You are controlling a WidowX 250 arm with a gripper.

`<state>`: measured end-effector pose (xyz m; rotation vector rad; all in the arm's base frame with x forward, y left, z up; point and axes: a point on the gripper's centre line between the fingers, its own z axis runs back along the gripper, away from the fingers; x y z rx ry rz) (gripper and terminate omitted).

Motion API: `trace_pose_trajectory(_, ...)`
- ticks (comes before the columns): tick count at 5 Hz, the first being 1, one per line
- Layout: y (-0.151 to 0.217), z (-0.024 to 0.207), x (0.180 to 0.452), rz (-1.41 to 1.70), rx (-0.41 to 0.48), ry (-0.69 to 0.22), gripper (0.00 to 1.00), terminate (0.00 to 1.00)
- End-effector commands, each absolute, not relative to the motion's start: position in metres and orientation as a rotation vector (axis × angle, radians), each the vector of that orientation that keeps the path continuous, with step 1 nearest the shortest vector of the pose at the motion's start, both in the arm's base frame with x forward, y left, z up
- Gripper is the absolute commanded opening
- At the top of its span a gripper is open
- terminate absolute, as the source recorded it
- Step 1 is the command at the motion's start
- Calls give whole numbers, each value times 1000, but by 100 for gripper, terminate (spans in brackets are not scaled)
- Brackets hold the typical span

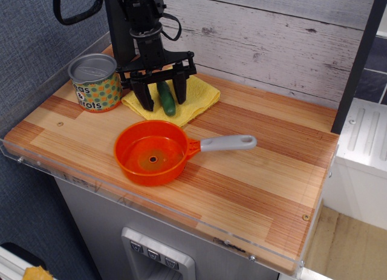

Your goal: Put the pickle on the towel

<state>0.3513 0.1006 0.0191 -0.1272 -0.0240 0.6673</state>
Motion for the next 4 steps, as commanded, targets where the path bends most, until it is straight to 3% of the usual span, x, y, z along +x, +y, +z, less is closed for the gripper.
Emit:
trace_pose_trajectory(1,100,65,356,664,-111,-116,100,0)
trace_pose_trajectory(4,76,94,345,597,-63,-143,100,0)
